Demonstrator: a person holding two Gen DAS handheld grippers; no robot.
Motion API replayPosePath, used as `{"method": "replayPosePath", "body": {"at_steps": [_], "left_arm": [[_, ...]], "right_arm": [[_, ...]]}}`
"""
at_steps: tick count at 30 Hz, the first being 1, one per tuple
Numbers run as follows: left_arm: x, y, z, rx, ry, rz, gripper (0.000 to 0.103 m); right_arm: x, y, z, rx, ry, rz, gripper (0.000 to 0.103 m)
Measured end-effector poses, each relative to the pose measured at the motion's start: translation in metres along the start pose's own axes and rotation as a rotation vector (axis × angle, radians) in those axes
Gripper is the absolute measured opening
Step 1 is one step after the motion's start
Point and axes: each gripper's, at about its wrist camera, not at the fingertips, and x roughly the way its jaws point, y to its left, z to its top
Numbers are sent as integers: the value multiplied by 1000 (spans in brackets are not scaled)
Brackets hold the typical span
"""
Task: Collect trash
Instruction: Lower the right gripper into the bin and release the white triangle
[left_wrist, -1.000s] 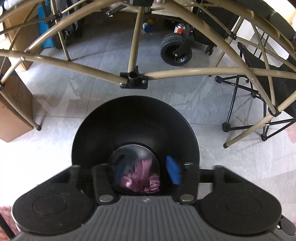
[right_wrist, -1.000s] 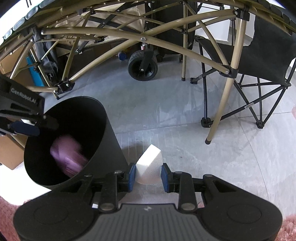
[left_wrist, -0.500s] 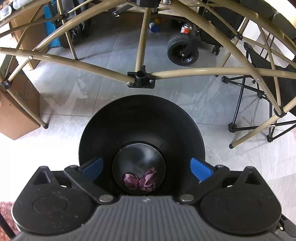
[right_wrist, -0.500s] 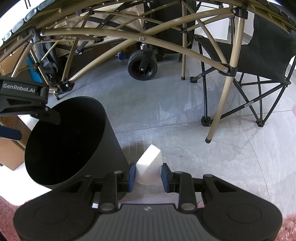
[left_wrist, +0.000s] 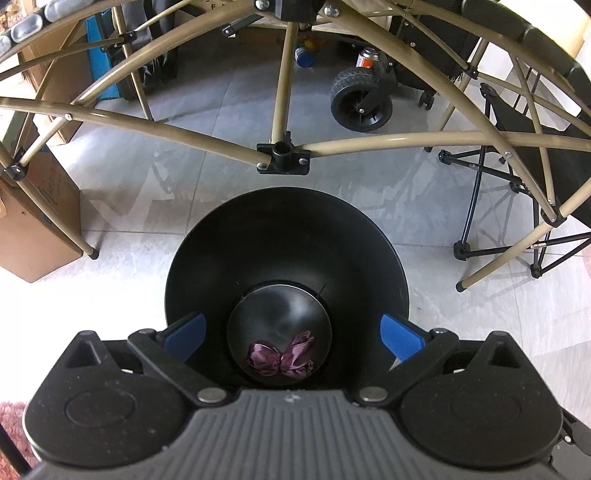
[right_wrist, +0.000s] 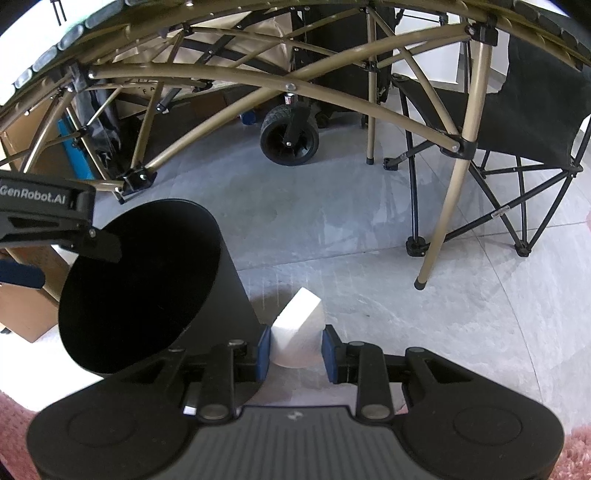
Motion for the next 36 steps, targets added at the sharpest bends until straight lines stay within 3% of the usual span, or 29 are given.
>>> {"method": "replayPosePath", "body": {"at_steps": [19,36], "left_arm": [[-33,41,-9,-23,-82,-3,103],[-54,113,-20,-117,-135,17,103]], "right_arm": [[-29,47,16,-68,-93,89,28],[-26,111,28,-146,-72,173,29]]}}
